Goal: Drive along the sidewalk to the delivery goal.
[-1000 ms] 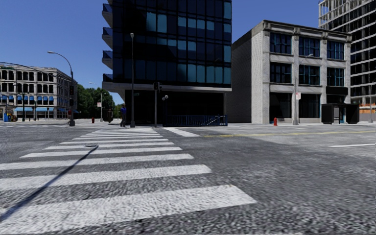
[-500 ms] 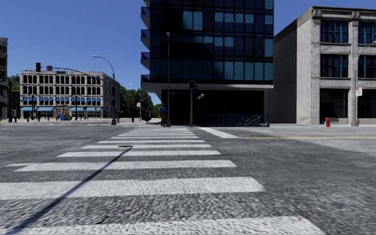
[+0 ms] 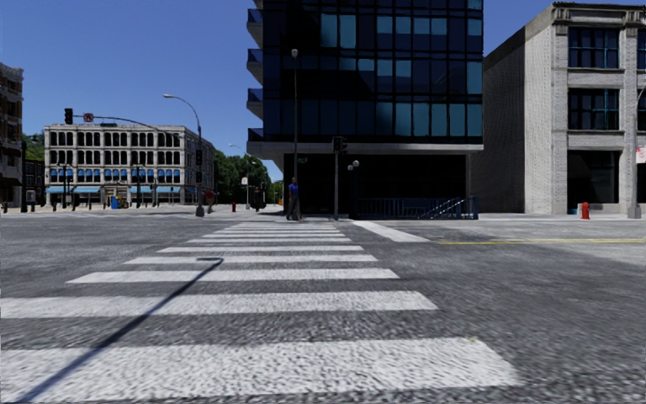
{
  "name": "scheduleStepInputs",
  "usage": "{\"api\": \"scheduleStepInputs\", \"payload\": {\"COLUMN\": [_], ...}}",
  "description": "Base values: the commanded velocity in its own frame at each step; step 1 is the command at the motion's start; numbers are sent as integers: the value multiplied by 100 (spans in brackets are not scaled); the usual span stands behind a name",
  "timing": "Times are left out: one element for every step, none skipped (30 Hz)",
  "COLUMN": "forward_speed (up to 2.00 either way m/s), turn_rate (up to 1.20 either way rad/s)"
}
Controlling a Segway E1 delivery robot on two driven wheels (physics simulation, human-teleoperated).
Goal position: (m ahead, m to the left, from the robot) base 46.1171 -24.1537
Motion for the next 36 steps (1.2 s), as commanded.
{"api": "scheduleStepInputs", "payload": {"forward_speed": [140,140,144,152,163,163,176,177,177,177,180,200,200,200,200,200,200,200,200,200,200,200,200,200,200,200,200,200,200,200,200,200,200,200,200,200], "turn_rate": [0,0,0,0,0,0,0,0,0,0,0,0,0,0,0,0,0,0,0,0,0,0,0,0,0,0,8,35,35,49,54,57,57,57,57,57]}}
